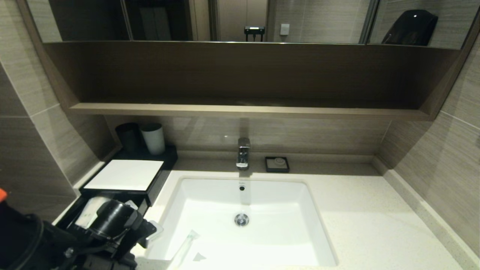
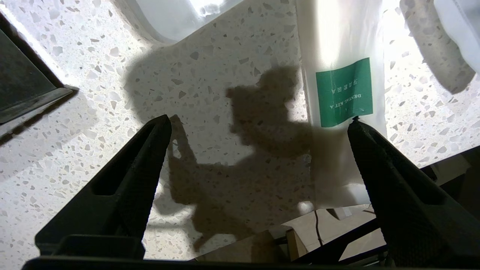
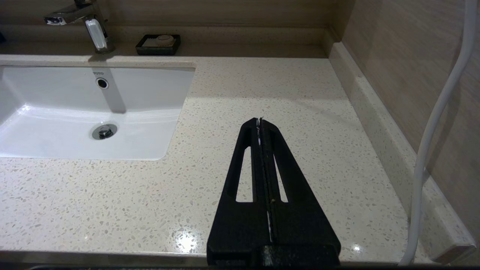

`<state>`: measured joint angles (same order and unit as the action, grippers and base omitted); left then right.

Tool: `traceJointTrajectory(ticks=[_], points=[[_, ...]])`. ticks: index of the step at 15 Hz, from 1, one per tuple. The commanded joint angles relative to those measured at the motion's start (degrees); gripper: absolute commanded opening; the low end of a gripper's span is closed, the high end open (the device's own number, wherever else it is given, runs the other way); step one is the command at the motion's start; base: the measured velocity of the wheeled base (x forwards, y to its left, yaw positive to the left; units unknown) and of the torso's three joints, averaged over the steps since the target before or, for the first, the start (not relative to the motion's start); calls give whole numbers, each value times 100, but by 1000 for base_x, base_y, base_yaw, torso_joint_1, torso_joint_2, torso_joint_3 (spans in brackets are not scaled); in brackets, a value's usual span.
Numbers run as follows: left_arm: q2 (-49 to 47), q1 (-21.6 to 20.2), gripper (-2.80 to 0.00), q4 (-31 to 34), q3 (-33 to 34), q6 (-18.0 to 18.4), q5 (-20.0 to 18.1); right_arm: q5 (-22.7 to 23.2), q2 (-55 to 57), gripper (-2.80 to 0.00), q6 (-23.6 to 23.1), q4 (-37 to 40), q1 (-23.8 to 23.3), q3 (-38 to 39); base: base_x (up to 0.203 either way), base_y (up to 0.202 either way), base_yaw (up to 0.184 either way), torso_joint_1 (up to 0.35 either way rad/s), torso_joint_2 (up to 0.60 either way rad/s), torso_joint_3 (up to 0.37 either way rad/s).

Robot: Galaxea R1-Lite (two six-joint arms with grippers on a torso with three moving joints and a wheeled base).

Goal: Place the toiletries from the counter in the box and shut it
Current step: Pick up the bathroom toiletry

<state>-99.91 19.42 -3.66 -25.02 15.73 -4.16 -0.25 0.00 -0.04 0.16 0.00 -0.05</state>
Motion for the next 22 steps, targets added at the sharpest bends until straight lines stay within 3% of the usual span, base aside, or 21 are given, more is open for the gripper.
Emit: traceJointTrajectory(ticks=[1,4,5,22], points=[[7,0,0,-3,6,18,-6,-1,0,-280,-5,2,0,-4,0,0,0,0,0,0],[7,-8,-10,-3,14,27,3,-1,0,-280,-3,2,0,2,0,0,0,0,0,0],[7,-6,-280,-3,14,27,2,-1,0,-280,-4,2,0,-3,0,0,0,0,0,0],[10,-9,-280,-30,53,27,4,-1,0,-280,-5,2,0,-4,0,0,0,0,0,0]])
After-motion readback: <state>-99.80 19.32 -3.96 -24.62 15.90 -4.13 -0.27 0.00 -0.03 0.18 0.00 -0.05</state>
